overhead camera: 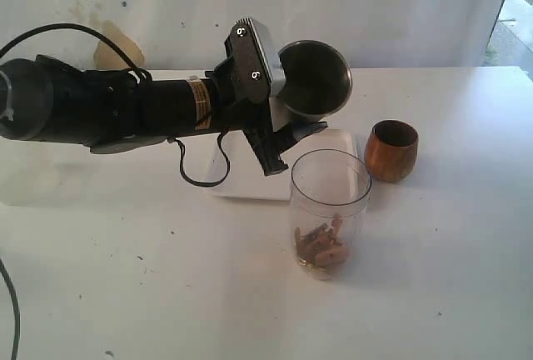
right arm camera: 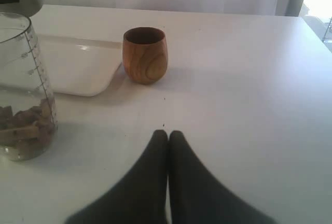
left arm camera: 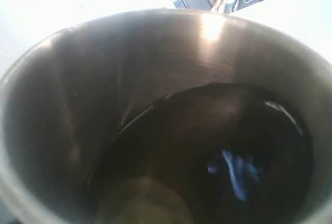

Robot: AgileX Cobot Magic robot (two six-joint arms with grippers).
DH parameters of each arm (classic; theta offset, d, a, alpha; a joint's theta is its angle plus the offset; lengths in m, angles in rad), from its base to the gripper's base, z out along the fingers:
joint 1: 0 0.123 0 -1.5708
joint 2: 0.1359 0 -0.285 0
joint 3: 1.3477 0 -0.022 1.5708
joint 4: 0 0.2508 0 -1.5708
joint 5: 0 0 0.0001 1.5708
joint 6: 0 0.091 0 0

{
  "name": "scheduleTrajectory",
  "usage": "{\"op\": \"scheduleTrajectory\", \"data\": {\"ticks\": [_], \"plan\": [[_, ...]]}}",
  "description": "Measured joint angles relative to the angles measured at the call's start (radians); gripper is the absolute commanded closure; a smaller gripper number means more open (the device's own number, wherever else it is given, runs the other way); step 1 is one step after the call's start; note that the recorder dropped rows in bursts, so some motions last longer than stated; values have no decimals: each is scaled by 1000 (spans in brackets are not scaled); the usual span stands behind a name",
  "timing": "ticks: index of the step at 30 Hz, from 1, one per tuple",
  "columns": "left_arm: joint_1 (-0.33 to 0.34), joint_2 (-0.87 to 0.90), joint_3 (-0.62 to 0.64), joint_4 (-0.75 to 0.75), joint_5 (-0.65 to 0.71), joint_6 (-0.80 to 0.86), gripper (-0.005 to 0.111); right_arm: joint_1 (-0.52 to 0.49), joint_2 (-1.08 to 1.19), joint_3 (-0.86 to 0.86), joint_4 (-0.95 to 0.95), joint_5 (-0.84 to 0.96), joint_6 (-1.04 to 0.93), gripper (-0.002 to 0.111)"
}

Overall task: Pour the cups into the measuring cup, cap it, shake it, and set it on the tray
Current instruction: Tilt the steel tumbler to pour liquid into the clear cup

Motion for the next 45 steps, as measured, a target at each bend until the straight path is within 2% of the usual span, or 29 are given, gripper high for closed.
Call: {"op": "scheduleTrajectory", "data": {"ticks": [16, 24, 45], "plan": [[0, 0, 0, 2, -29, 154, 107, 0, 0, 0, 0, 0, 0, 108], [0, 0, 0, 36, -58, 336, 107, 0, 0, 0, 0, 0, 0, 108], [0, 0, 0, 52, -60, 501, 107, 0, 0, 0, 0, 0, 0, 108]]}}
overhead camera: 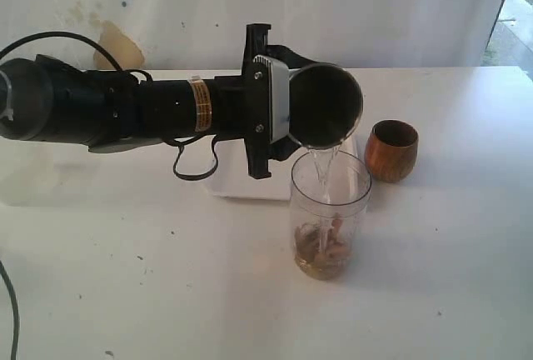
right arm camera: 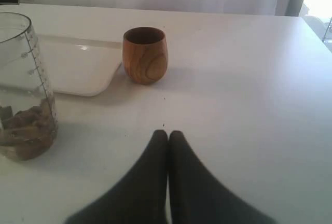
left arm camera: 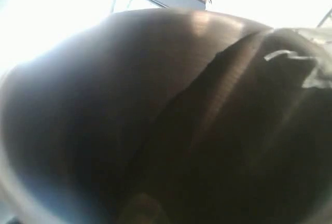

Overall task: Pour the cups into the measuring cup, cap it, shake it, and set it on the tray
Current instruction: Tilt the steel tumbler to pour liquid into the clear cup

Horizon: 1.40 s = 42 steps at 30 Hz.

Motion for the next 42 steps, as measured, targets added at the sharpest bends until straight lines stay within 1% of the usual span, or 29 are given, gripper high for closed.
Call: {"op": "scheduleTrajectory", "data": {"ticks": [15, 42], "plan": [[0, -6, -2, 0, -4, 97, 107, 0, 0, 0, 0, 0, 0, 108], [0, -12, -5, 0, -4, 121, 107, 0, 0, 0, 0, 0, 0, 108]]}}
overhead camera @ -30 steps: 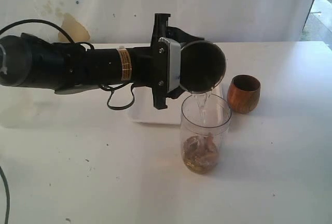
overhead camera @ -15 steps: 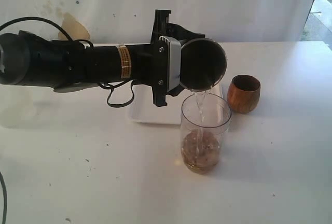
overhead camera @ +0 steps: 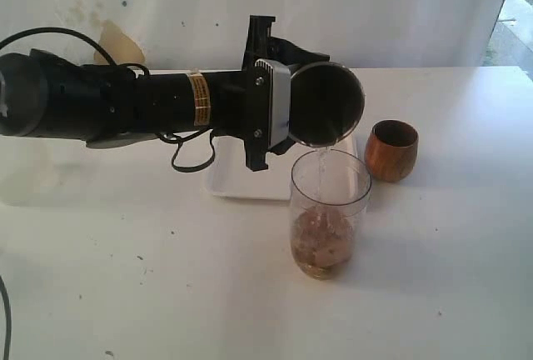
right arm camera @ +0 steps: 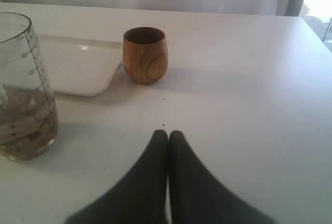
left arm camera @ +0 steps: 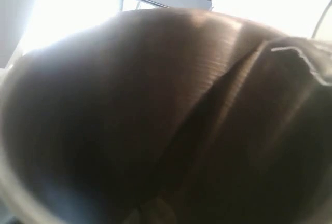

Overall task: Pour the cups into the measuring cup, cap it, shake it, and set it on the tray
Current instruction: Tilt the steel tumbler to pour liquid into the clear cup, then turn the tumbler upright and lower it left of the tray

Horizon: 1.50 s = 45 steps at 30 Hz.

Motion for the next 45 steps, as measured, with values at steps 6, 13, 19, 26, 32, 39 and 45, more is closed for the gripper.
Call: {"op": "scheduleTrajectory", "data": {"ticks": [6, 13, 19, 26, 32, 39, 45], "plan": [[0, 0, 0, 0, 0, 9, 107, 0, 0, 0, 0, 0, 0, 108], [0, -2, 0, 0, 0, -152, 107, 0, 0, 0, 0, 0, 16, 108], [0, -2, 0, -77, 40, -764, 107, 0, 0, 0, 0, 0, 20, 108], [8, -2, 0, -293, 204, -954, 107, 0, 0, 0, 0, 0, 22, 108], [83, -2, 0, -337, 220, -1097, 107, 0, 0, 0, 0, 0, 22, 108], [159, -2, 20, -321, 262, -1141, 107, 0, 0, 0, 0, 0, 22, 108], [239, -2, 133, -312, 188, -1128, 107, 0, 0, 0, 0, 0, 22, 108]]}}
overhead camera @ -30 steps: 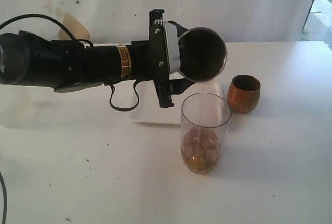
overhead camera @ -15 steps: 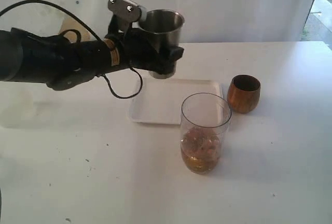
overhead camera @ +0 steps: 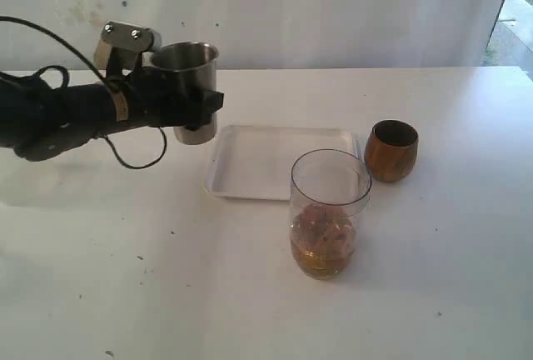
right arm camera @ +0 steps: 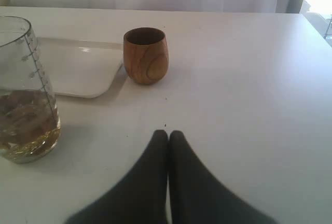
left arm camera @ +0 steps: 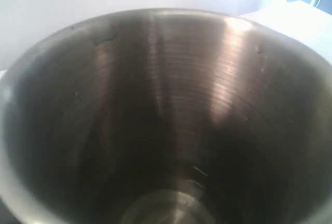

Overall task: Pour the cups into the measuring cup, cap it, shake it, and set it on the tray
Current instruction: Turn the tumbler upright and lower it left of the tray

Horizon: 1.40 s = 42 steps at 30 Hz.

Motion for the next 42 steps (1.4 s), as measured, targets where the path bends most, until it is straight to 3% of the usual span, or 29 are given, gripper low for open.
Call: {"op": "scheduleTrajectory", "data": {"ticks": [10, 16, 26, 35, 42], "plan": [[164, -34, 148, -36, -125, 168, 107, 0, 0, 0, 0, 0, 0, 108], [218, -34, 203, -64, -187, 209, 107, 0, 0, 0, 0, 0, 0, 108], [224, -34, 272, -74, -265, 294, 107, 0, 0, 0, 0, 0, 0, 108], [226, 88, 301, -79, -514, 353, 107, 0, 0, 0, 0, 0, 0, 108], [226, 172, 301, -137, -532, 402, 107, 0, 0, 0, 0, 0, 0, 108]]}}
